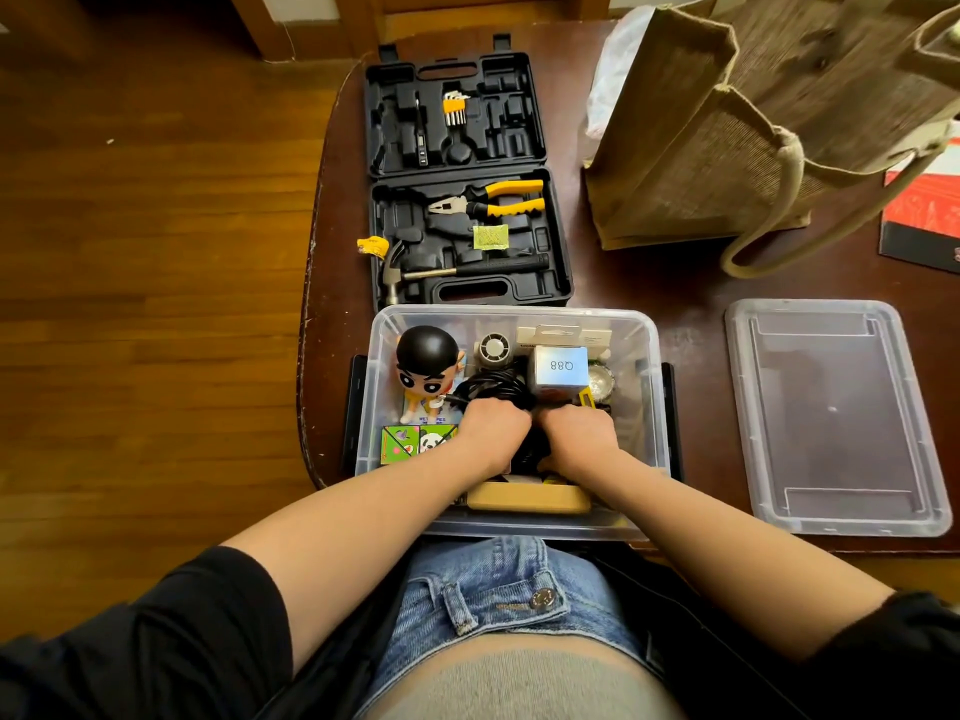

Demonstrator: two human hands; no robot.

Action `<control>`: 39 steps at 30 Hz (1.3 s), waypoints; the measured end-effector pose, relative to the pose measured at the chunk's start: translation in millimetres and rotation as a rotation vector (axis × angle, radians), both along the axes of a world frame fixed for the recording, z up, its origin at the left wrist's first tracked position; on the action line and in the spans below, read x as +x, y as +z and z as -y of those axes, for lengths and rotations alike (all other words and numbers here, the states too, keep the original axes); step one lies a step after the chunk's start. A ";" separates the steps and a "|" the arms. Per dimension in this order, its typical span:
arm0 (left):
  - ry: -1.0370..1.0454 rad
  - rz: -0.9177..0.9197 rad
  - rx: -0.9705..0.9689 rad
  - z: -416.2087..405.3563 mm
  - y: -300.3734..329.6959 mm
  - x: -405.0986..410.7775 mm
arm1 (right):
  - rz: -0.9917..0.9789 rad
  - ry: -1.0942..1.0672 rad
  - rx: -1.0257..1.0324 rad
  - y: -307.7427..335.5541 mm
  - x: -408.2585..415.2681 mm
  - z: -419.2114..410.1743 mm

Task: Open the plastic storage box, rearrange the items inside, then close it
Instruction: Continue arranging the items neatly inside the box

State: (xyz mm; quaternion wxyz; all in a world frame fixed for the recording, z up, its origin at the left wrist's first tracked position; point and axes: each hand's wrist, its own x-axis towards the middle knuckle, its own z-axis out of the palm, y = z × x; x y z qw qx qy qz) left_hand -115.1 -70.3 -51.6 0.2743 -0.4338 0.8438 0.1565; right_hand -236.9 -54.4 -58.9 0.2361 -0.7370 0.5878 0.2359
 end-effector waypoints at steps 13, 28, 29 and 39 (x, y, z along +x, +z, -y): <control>0.125 -0.111 0.072 -1.4 8.6 1.5 | 0.204 -0.219 -0.006 52.6 -35.8 -10.1; 0.207 -0.337 0.351 5.8 5.7 -13.3 | -0.070 0.059 0.111 54.8 -27.0 -28.6; 0.216 -0.339 0.368 5.8 6.0 -12.3 | -0.091 0.083 0.125 52.7 -25.7 -28.9; 0.565 -0.756 0.664 8.7 29.5 13.1 | 0.425 -0.370 -0.123 86.5 -57.0 -20.0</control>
